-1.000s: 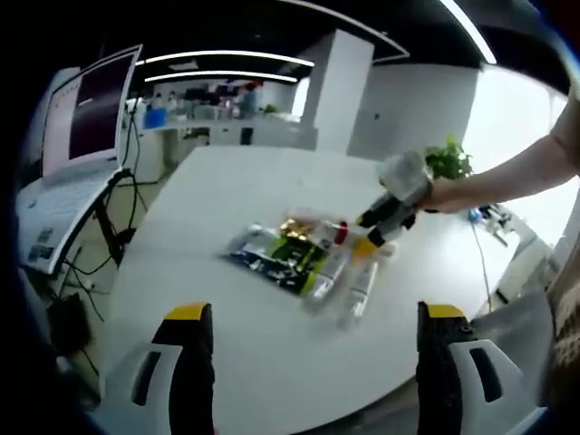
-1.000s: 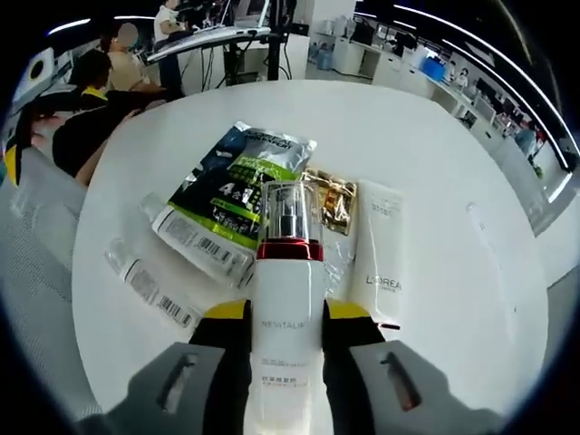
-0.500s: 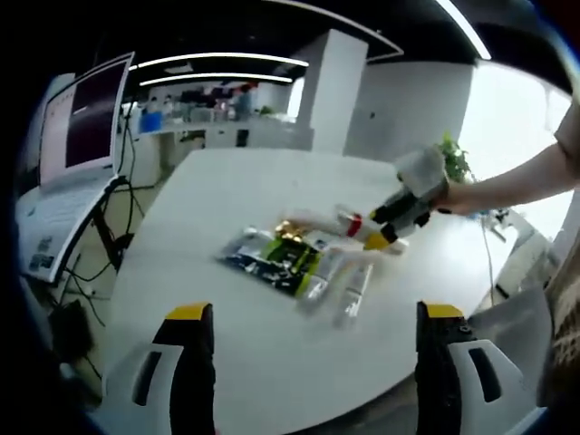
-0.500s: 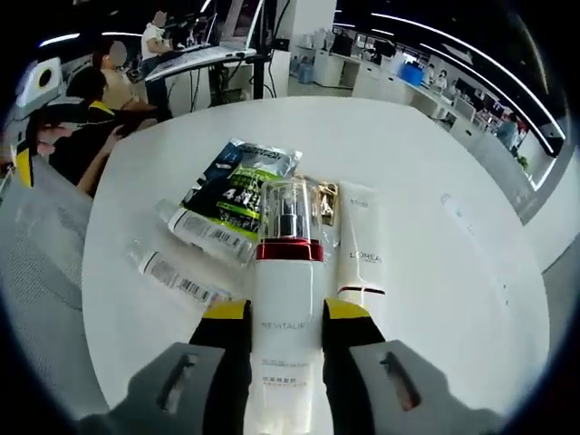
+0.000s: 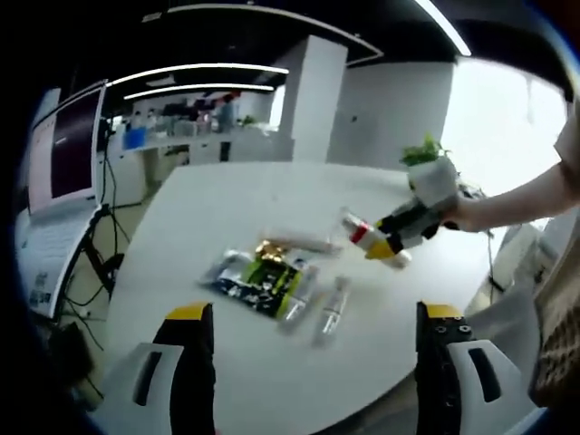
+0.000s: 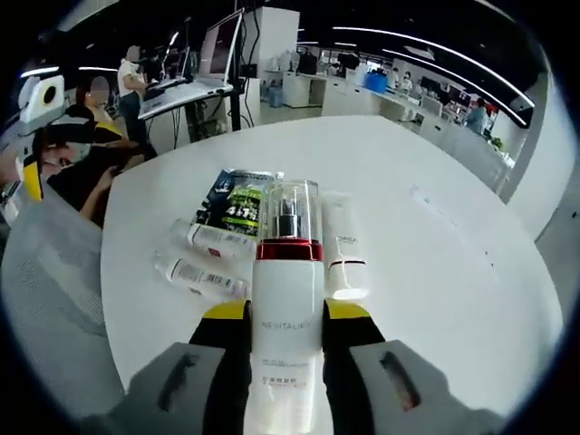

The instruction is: Arrange the skincare products in the storage area until every visible bottle or jar stands upright without overlapping.

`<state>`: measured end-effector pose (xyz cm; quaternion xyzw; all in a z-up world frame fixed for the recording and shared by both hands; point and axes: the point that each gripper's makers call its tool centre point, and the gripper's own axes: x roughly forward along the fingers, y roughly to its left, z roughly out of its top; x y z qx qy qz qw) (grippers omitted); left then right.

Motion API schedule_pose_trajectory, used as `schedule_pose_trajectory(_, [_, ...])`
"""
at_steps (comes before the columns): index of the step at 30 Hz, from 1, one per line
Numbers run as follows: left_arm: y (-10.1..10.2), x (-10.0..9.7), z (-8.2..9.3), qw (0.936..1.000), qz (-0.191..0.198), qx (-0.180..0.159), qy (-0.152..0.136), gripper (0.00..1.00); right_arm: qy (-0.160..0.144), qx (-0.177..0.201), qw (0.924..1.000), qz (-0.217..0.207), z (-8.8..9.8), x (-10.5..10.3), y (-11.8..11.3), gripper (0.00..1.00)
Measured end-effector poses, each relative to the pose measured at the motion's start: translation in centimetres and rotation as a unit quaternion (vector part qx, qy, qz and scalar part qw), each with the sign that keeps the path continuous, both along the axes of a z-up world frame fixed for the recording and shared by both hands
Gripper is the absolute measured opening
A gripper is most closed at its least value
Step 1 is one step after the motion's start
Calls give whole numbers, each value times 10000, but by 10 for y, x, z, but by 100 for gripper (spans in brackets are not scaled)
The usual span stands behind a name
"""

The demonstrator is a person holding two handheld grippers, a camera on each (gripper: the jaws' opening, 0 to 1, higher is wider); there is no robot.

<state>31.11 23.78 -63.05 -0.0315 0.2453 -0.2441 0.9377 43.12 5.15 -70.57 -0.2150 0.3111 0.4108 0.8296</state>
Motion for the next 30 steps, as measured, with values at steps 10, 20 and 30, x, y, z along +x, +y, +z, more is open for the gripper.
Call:
schedule_pose_trajectory(10, [-25, -2, 20, 9994, -281, -101, -164, 90, -349, 611, 9969, -359, 39, -28, 3, 28])
schedule_pose_trajectory(20, [-52, -3, 40, 9974, -609, -263, -284, 89, -677, 984, 9909, -627, 65, -51, 3, 28])
schedule_pose_trajectory(30, [-70, -2, 53, 9957, -727, -478, -315, 89, -863, 1424, 9800, -1087, 82, -75, -2, 28])
